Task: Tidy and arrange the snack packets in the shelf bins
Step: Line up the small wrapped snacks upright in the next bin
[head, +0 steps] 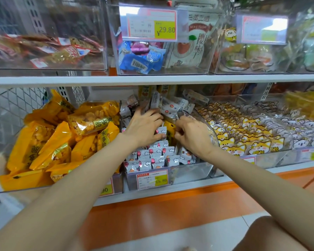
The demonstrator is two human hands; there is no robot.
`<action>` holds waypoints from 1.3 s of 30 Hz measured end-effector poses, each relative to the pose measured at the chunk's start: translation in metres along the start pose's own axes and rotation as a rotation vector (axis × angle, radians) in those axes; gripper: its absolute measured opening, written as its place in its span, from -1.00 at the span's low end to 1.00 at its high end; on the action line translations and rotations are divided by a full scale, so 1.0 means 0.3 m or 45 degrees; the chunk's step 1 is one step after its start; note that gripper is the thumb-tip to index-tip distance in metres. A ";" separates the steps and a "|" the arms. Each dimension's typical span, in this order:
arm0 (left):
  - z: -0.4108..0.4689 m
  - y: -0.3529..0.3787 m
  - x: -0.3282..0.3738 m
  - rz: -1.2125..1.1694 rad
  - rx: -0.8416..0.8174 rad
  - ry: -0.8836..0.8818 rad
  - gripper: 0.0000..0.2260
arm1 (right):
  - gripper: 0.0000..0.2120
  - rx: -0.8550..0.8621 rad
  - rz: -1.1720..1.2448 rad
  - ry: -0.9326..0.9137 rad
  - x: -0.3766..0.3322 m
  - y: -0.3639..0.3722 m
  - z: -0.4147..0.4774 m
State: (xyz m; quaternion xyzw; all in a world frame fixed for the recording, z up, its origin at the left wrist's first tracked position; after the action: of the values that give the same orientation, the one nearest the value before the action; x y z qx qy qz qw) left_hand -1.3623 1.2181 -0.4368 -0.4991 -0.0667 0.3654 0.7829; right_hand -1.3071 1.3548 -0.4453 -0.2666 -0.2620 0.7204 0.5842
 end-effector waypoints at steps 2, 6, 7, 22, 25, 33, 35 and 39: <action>0.002 -0.003 -0.001 -0.002 -0.033 -0.022 -0.48 | -0.86 0.072 0.086 -0.006 -0.002 -0.009 -0.004; 0.000 -0.011 0.002 -0.007 -0.085 -0.062 -0.47 | -0.76 0.229 0.183 -0.026 0.000 -0.039 0.001; 0.000 -0.012 0.003 -0.009 -0.097 -0.068 -0.47 | -0.76 0.255 0.203 -0.038 0.003 -0.045 -0.001; 0.009 -0.008 0.016 -0.126 -0.115 -0.120 -0.51 | -0.83 0.564 0.512 0.718 0.104 -0.092 0.005; 0.010 -0.010 0.020 -0.119 -0.124 -0.111 -0.50 | -0.86 0.604 0.571 0.846 0.133 -0.100 0.006; 0.007 -0.008 0.022 -0.115 -0.156 -0.099 -0.50 | -0.94 0.808 0.613 0.905 0.169 -0.162 0.014; 0.008 -0.004 0.024 -0.115 -0.165 -0.095 -0.50 | -0.94 0.831 0.624 0.952 0.184 -0.172 0.014; 0.012 -0.010 0.024 -0.189 -0.125 -0.131 -0.61 | -0.89 0.920 0.670 1.093 0.216 -0.200 0.013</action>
State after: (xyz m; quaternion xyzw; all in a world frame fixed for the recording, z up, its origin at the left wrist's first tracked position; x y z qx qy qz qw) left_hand -1.3574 1.2246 -0.4344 -0.5111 -0.1614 0.3279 0.7780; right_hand -1.2790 1.4291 -0.4062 -0.3735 0.3312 0.7120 0.4938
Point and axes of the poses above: each hand's wrist, its own z-axis towards the middle knuckle, its own y-axis out of the palm, x = y × z, the point moved 4 cm from there along z, towards the middle knuckle, and after that the axes turned 10 degrees about x, right-handed, at the moved point
